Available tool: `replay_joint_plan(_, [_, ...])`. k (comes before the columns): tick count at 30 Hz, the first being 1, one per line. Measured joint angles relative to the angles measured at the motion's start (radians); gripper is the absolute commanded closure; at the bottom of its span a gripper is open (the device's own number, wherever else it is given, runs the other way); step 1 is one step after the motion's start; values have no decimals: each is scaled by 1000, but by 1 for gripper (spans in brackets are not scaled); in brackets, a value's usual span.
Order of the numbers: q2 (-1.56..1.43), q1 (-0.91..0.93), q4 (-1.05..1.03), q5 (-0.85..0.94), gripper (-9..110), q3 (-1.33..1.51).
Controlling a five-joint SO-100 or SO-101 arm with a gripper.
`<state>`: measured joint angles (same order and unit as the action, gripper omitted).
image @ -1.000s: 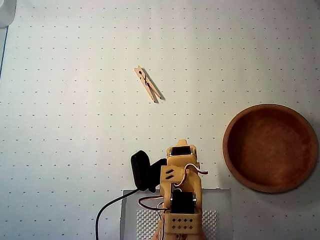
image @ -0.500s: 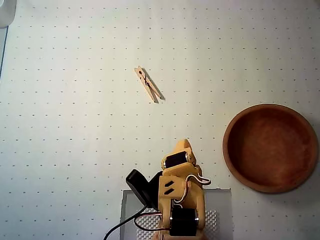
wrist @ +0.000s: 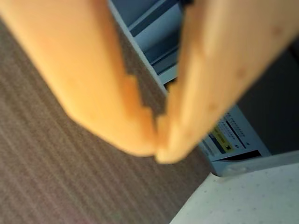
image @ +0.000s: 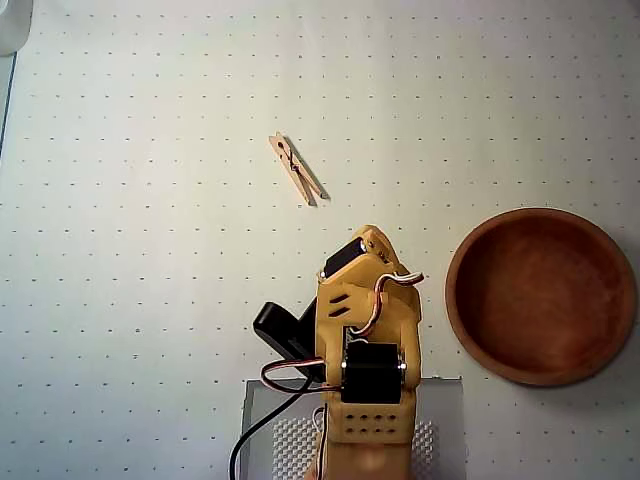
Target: Grasp a clothespin and put it in the bowl.
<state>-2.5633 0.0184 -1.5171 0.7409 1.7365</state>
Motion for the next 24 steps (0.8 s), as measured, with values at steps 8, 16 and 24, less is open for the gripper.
replay_joint_plan(8, [307, -2, -46, 230, 105, -221])
replay_joint_plan(16, [535, 0, -130, 394, 105, -333])
replay_joint_plan(24, [741, 0, -215, 509, 105, -342])
